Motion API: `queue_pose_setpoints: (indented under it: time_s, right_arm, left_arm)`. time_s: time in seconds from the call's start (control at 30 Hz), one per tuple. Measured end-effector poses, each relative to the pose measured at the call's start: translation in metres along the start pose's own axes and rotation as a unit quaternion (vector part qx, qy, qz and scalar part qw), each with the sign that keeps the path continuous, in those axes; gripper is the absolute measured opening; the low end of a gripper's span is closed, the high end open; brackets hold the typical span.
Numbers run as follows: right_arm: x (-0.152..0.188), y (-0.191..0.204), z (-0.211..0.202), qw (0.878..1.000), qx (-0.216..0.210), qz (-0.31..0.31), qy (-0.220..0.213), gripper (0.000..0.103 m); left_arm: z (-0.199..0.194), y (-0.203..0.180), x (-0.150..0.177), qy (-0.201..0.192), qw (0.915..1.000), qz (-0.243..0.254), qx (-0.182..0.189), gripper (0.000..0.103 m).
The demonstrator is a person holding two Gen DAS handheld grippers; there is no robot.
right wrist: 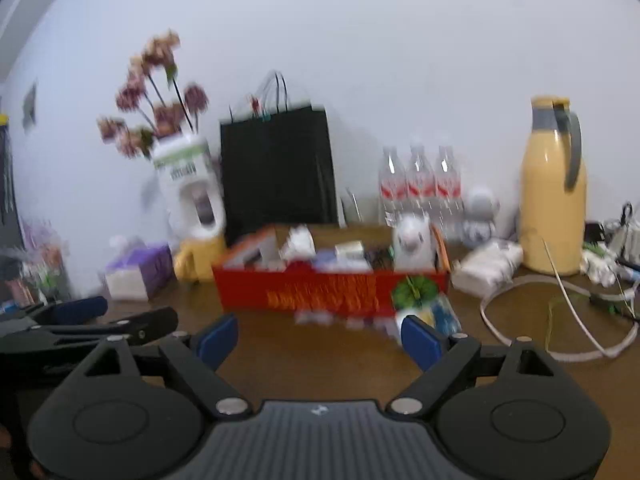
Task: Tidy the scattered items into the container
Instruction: 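Move both tools back toward the small items beside the box, then grasp the small black item with the left tool while the right grasps the blue-white wrapper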
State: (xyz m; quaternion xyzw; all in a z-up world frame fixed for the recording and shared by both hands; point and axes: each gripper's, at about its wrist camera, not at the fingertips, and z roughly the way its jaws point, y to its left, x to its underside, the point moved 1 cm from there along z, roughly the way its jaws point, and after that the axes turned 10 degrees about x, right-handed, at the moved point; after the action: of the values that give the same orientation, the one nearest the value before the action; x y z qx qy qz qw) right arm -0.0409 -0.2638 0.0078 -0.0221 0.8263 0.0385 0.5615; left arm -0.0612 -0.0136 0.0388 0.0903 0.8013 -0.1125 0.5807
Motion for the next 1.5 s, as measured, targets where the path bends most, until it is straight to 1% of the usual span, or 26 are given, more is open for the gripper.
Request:
queue_pose_setpoints:
  time_s: [0.07,0.17,0.3,0.37,0.4,0.43,0.47,0.5,0.53,0.6,0.63,0.7,0.73,0.77,0.83,0.9,1.0,1.03,1.1,1.17,1.23,1.27,1.33,1.4,1.43,1.5]
  right_arm:
    - [0.002,-0.005,0.015,0.999,0.020,-0.004,0.026,0.088]
    - [0.000,-0.020,0.047,0.997,0.047,0.014,0.063,0.086]
    - [-0.004,-0.045,0.096,0.992,0.042,0.066,0.097,0.085]
    - [-0.009,-0.051,0.124,0.989,0.050,0.082,0.110,0.081]
    - [-0.010,-0.051,0.133,0.988,0.060,0.085,0.118,0.074]
    - [-0.012,-0.053,0.143,0.986,0.069,0.086,0.124,0.060]
    - [-0.013,-0.056,0.152,0.985,0.075,0.084,0.131,0.051]
    - [-0.013,-0.059,0.158,0.984,0.078,0.084,0.138,0.030]
    - [-0.013,-0.063,0.160,0.983,0.078,0.089,0.141,0.014]
    - [-0.012,-0.075,0.159,0.981,0.064,0.103,0.150,0.010]
    - [-0.013,-0.082,0.154,0.982,0.058,0.108,0.146,0.008]
    - [-0.019,-0.094,0.147,0.984,0.055,0.106,0.129,0.007]
    - [-0.022,-0.100,0.145,0.986,0.053,0.104,0.121,0.006]
    - [-0.024,-0.108,0.144,0.987,0.049,0.103,0.111,0.006]
    - [-0.027,-0.124,0.146,0.988,0.044,0.111,0.098,0.006]
    - [-0.026,-0.139,0.148,0.986,0.042,0.132,0.097,0.006]
    - [-0.020,-0.157,0.145,0.981,0.031,0.166,0.093,0.006]
    - [-0.019,-0.162,0.145,0.980,0.030,0.173,0.092,0.006]
    - [-0.017,-0.167,0.144,0.979,0.025,0.181,0.093,0.006]
    - [-0.017,-0.166,0.140,0.979,0.019,0.179,0.090,0.006]
    - [-0.020,-0.161,0.135,0.982,0.015,0.166,0.084,0.006]
    - [-0.021,-0.159,0.133,0.984,0.012,0.160,0.080,0.006]
    - [-0.021,-0.157,0.131,0.985,0.006,0.155,0.079,0.006]
    - [-0.020,-0.156,0.131,0.984,0.001,0.156,0.083,0.006]
    - [-0.020,-0.155,0.132,0.985,0.000,0.154,0.084,0.006]
    - [-0.018,-0.152,0.134,0.985,-0.004,0.147,0.090,0.006]
  left_arm:
    - [0.015,-0.005,0.003,0.022,0.9995,0.021,0.005,0.103]
    - [0.036,-0.007,0.004,0.042,0.9986,0.032,0.006,0.103]
    - [0.054,-0.006,0.008,0.055,0.9979,0.022,0.025,0.103]
    - [0.064,-0.008,0.009,0.063,0.9972,0.027,0.029,0.103]
    - [0.067,-0.009,0.008,0.065,0.9969,0.032,0.031,0.103]
    - [0.071,-0.011,0.008,0.066,0.9965,0.038,0.035,0.103]
    - [0.075,-0.012,0.007,0.065,0.9962,0.043,0.039,0.103]
    - [0.077,-0.015,0.006,0.063,0.9959,0.048,0.043,0.103]
    - [0.081,-0.017,0.005,0.061,0.9955,0.053,0.049,0.103]
    - [0.090,-0.024,0.002,0.063,0.9940,0.058,0.068,0.102]
    - [0.096,-0.029,0.001,0.068,0.9922,0.058,0.086,0.098]
    - [0.109,-0.043,-0.003,0.077,0.9870,0.062,0.127,0.090]
    - [0.118,-0.054,-0.005,0.084,0.9823,0.068,0.153,0.083]
    - [0.127,-0.063,-0.007,0.090,0.9778,0.077,0.173,0.080]
    - [0.149,-0.083,-0.011,0.108,0.9656,0.101,0.214,0.065]
    - [0.169,-0.098,-0.012,0.122,0.9538,0.123,0.245,0.059]
    - [0.194,-0.112,-0.007,0.160,0.9320,0.150,0.289,0.053]
    - [0.198,-0.115,-0.003,0.168,0.9268,0.158,0.296,0.050]
    - [0.204,-0.121,-0.001,0.174,0.9199,0.172,0.307,0.050]
    - [0.211,-0.124,0.001,0.180,0.9179,0.178,0.305,0.050]
    - [0.219,-0.124,0.002,0.200,0.9154,0.173,0.304,0.035]
    - [0.221,-0.123,0.001,0.205,0.9138,0.163,0.311,0.031]
    - [0.221,-0.122,-0.001,0.211,0.9120,0.160,0.313,0.015]
    - [0.219,-0.120,-0.002,0.212,0.9087,0.166,0.319,0.014]
    - [0.218,-0.117,-0.002,0.214,0.9098,0.165,0.315,0.014]
    - [0.213,-0.106,-0.006,0.213,0.9200,0.147,0.294,0.013]
